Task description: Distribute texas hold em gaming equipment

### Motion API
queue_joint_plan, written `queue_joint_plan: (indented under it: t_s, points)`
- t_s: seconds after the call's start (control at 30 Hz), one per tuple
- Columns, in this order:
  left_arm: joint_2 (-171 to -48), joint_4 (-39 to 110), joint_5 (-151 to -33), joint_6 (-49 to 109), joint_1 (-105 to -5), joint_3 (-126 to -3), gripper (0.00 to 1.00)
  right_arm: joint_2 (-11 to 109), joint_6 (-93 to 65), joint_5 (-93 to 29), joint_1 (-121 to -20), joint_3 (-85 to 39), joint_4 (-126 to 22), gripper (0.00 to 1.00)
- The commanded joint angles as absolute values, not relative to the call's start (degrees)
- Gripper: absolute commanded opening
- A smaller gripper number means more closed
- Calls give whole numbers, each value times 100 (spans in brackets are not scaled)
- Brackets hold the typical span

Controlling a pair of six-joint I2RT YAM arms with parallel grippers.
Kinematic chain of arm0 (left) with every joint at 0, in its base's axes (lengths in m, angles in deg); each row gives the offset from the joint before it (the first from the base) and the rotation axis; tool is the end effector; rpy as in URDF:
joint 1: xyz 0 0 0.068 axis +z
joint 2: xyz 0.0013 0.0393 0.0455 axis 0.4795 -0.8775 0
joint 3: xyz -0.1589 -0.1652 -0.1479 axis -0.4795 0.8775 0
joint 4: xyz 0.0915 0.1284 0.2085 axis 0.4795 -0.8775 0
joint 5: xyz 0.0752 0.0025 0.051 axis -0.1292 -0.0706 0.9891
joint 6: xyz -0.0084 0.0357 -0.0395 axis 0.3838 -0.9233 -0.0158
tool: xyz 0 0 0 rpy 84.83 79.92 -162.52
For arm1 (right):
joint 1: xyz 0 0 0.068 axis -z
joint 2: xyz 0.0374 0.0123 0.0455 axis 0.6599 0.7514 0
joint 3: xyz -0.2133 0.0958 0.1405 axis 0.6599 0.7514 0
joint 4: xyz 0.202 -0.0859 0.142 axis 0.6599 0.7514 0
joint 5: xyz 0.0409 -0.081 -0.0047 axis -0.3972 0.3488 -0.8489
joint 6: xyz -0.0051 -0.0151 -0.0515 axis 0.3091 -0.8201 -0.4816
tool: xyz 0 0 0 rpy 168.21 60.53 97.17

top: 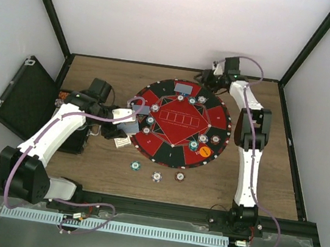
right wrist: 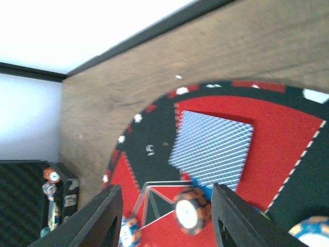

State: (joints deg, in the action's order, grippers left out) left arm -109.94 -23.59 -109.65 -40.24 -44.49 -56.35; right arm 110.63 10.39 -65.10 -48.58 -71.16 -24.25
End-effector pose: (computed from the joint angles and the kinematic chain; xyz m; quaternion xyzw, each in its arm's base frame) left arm 0.2325 -0.0820 0.2803 0.6129 0.7374 -0.1384 0.2477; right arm 0.5427 0.0929 0.1763 0.0576 0.8799 0.4192 0.2160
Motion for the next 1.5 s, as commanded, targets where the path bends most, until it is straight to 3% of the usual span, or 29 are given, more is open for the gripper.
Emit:
queue_joint_plan:
  t_s: [0.0,0.23,0.4,0.63,1.0,1.47]
  points:
    - [-10993,-2351,-11125,-4001,-4435,-5714,4,9922,717,-6305,-4853,-6746,-2313,51]
    - [-10974,-2362,-11182,-3946,-4437,-5782,4,7838,1081,-6674,-5388,-4130,-3359,74]
    - [-10907,-2385,-11168,-3924,-4448,-5762,4,6613,1639,-7060,-6194,-2067,-4353,79]
    - [-10732,-2408,-11163,-3908,-4445,-5608,4,5504,2880,-7450,-7245,-317,-6068,84]
    - [-10588,-2560,-11233,-3948,-4464,-5640,4,6175,3187,-7457,-8293,-688,-6460,82]
    - [-10558,-2636,-11237,-3965,-4500,-5712,4,7089,3478,-7731,-8453,-1332,-6890,79]
